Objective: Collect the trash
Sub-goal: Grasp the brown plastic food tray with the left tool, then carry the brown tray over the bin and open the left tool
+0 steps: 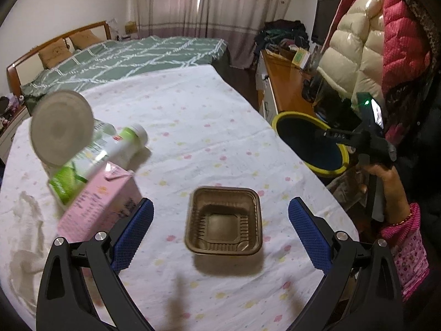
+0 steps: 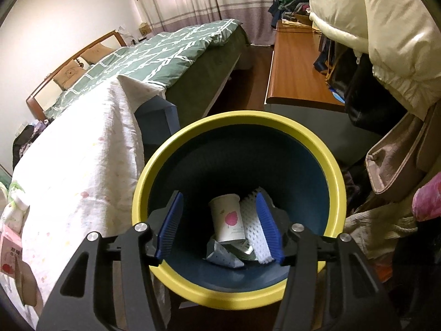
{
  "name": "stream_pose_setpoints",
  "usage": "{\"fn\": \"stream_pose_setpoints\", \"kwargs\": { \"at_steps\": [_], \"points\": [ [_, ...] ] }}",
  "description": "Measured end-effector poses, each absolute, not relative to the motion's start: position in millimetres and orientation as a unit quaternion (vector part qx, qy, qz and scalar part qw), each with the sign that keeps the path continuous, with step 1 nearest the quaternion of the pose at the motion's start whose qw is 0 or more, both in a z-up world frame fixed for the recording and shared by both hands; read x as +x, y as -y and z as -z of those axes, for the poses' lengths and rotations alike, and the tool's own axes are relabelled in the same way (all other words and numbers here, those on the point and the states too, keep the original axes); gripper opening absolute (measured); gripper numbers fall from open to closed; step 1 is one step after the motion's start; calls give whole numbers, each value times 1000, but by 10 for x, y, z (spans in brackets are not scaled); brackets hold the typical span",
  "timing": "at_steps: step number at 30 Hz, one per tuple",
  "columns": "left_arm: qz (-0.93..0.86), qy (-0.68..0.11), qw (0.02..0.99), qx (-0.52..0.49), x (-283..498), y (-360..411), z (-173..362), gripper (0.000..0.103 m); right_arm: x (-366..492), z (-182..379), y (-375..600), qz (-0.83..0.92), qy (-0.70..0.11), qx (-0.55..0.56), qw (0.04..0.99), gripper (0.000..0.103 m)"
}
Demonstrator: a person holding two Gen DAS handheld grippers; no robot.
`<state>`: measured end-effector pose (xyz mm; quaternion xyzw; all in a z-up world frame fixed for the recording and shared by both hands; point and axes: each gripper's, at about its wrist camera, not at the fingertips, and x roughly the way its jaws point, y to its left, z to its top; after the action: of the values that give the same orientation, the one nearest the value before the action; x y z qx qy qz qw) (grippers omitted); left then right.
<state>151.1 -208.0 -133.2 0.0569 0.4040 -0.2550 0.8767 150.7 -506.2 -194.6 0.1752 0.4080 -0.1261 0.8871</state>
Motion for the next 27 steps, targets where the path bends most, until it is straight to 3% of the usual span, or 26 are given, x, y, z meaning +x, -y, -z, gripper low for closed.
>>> {"fn": "stream_pose_setpoints", "kwargs": {
  "at_steps": [20,21,25,27],
  "points": [
    [224,-469,851,80,1764,2353,1850,97,1404,2019,5040,101,-408,193,887,54],
    [225,-470,850,79,1773,2358,1864,95,1395,2020,5036,100,-408,194,887,54],
    [225,-465,852,82,1779,2354,1855,70,1344,2008,5043,95,-404,200,888,54],
    [233,-467,850,69,1793,2345,1829,69,1287,1974,5048,92,-398,205,890,54]
  ]
}}
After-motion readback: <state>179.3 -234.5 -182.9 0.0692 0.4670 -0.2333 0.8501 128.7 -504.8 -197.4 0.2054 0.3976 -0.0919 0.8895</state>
